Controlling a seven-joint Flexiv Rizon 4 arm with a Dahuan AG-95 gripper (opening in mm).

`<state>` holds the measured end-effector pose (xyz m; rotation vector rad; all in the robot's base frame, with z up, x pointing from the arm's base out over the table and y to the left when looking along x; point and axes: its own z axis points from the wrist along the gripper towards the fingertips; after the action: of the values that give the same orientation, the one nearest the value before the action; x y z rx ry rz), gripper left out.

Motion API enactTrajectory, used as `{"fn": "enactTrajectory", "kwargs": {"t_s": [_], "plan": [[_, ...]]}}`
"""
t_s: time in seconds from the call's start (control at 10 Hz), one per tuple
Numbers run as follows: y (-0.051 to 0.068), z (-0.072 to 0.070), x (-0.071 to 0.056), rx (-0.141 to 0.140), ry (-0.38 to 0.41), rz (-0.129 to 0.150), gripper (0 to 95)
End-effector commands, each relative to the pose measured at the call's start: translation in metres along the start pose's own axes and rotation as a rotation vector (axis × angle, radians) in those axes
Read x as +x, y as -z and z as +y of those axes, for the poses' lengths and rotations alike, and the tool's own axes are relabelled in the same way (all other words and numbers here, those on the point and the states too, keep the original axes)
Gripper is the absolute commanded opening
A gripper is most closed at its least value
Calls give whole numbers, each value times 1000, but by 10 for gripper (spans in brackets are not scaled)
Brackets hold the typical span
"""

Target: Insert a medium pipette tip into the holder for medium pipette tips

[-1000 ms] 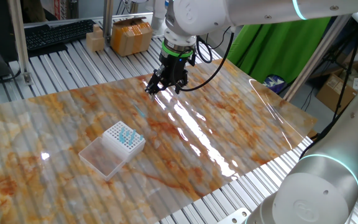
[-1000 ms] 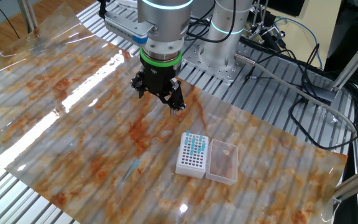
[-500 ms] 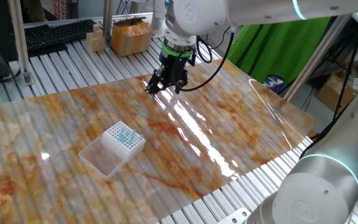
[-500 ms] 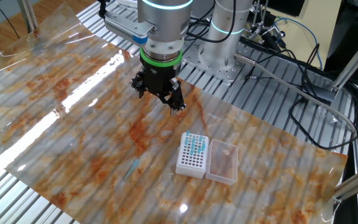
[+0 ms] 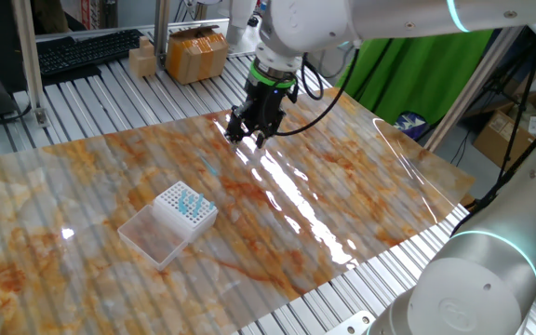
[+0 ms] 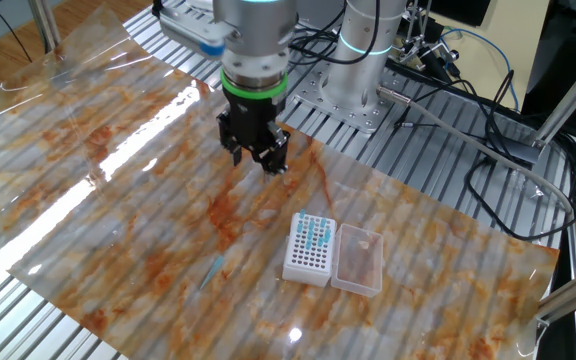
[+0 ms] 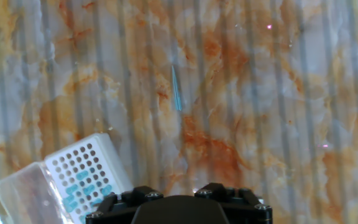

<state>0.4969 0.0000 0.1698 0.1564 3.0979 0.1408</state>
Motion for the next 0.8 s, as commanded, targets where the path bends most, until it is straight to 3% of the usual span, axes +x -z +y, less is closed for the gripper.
{"fn": "enactTrajectory", "kwargs": {"t_s": [0.1, 0.8], "plan": [[-1, 0, -1, -5, -5, -1, 0], [-3, 1, -1, 1, -12, -10, 0]]}}
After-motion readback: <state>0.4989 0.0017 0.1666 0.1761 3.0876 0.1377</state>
